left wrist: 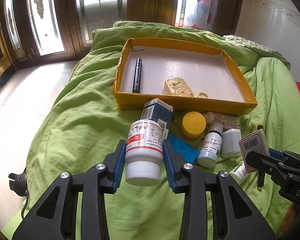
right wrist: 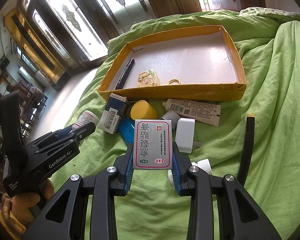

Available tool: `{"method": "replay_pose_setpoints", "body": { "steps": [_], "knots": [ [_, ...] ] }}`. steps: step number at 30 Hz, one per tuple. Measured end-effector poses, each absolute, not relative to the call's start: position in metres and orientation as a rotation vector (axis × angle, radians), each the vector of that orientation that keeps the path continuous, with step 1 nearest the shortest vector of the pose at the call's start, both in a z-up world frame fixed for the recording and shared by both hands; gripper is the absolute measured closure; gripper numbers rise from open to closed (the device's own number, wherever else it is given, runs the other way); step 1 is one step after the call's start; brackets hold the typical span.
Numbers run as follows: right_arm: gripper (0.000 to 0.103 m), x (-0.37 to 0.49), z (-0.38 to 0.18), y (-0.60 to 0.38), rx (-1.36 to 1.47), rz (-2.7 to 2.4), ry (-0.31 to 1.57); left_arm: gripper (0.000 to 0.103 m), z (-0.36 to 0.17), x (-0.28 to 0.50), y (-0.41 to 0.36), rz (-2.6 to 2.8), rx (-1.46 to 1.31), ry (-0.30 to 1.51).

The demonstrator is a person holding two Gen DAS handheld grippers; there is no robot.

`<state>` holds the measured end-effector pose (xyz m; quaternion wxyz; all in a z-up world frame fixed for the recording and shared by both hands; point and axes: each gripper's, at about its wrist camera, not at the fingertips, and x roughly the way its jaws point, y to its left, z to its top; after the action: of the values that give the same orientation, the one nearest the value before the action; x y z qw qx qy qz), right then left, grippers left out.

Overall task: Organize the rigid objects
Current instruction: 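Carry the bottle in the left tool and the box in the right tool over the tray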

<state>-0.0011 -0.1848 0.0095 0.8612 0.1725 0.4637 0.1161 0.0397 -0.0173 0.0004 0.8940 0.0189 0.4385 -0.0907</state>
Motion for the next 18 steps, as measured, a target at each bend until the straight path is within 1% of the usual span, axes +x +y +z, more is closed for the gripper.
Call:
{"method": "replay_pose_setpoints", "body": {
  "steps": [18],
  "knots": [
    [0.073, 0.007, 0.016, -0.195, 0.384, 0.224, 0.955, 0.069, 0.008, 0.071, -0.01, -0.206, -0.041, 0.88]
  ]
}}
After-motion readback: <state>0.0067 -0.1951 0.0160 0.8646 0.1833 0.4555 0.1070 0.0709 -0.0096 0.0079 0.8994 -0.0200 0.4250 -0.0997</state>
